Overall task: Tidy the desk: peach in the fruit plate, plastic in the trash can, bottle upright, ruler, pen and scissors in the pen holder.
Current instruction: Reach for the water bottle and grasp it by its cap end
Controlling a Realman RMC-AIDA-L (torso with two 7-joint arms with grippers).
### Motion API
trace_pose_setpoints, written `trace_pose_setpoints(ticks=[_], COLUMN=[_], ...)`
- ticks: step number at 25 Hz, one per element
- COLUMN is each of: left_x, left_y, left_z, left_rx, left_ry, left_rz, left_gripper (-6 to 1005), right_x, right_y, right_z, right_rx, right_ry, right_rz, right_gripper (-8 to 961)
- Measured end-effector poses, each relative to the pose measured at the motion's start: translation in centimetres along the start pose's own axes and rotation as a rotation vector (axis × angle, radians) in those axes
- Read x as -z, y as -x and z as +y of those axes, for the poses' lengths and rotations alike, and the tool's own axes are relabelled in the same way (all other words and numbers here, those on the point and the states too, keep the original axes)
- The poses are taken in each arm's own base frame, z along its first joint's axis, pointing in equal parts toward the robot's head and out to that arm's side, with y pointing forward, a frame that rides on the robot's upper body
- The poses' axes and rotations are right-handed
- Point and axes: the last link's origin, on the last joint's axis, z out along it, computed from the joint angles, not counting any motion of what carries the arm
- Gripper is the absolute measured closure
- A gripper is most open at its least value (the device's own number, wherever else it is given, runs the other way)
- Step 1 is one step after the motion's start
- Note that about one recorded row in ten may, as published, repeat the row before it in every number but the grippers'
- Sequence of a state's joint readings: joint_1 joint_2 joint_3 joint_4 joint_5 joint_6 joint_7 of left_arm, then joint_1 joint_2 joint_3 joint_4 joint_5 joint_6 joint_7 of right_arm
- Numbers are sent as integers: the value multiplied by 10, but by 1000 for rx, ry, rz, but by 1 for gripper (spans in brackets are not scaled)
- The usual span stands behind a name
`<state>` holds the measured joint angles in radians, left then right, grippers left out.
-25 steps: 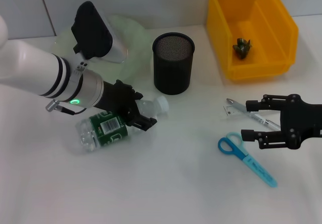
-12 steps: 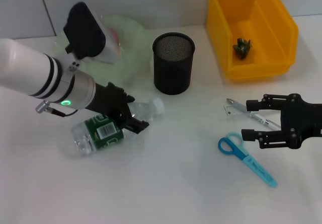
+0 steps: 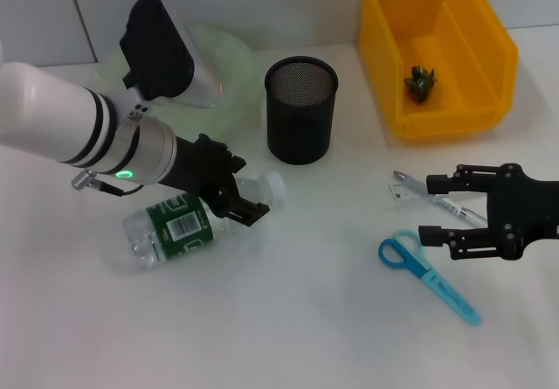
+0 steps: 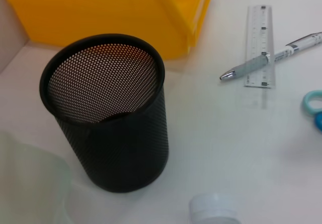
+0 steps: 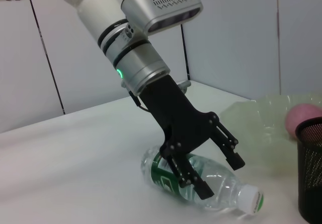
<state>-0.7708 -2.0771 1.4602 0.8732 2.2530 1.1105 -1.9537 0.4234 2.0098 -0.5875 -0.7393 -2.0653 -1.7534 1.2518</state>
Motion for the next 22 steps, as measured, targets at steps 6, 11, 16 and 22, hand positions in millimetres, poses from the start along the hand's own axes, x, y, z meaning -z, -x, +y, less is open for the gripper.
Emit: trace_pose_setpoints(ticks=[6,11,16,22], left_x=[-12,-12,-12,-12], left_y=[4,4,9,10], left_z=[-2,-2,-1,-1], left_rx=[13,10,22,22], left_ry=[-2,-3,2,5], left_rz=[-30,-32,-39,-45], left_gripper=[188,188,188,188], right_x=[-1,-2,-3,-3], right_y=[1,3,4,4], right_z=[1,0,0,0], right_rx=[1,8,13,13], right_ry=[9,13,15,16], right_rz=[-4,-6,-7,-7], right_gripper=[173,173,173,174])
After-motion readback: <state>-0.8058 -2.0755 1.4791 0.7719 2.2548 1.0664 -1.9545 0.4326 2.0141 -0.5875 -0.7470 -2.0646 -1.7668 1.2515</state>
